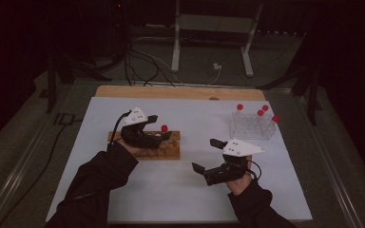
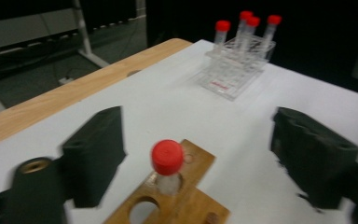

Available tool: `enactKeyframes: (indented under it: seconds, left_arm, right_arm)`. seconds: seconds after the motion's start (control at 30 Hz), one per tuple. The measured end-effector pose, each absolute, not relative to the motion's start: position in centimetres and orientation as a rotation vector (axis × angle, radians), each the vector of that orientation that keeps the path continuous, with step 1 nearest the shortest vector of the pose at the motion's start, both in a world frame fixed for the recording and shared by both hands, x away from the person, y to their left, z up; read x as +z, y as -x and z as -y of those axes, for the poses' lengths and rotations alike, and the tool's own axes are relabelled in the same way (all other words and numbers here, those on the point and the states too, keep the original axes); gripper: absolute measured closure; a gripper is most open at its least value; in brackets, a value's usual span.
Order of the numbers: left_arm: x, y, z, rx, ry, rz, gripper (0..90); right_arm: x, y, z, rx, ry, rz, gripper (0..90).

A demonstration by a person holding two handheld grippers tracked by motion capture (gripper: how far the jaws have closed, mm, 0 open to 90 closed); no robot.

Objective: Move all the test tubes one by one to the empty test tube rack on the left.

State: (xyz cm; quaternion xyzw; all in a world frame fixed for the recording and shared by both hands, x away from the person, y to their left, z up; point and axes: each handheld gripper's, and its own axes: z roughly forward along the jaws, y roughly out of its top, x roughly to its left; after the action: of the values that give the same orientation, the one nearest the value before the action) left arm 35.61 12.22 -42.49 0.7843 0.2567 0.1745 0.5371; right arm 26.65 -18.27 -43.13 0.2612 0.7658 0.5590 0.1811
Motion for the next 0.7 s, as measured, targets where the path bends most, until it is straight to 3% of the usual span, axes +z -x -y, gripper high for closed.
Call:
enactKeyframes:
  seconds: [0.17, 0.7]
  left_arm:
    - [-42.2, -33.8, -13.1, 0.379, -1.868, -0.567, 1.8]
    - [-43.7, -29.4, -15.5, 0.324, -1.89, -0.521, 0.5]
  right_arm:
    - [-42.3, -27.2, 19.3, 1.566, -0.748, -2.118, 0.0]
    - [-40.8, -30.0, 26.0, 1.424, -0.884, -1.948, 0.0]
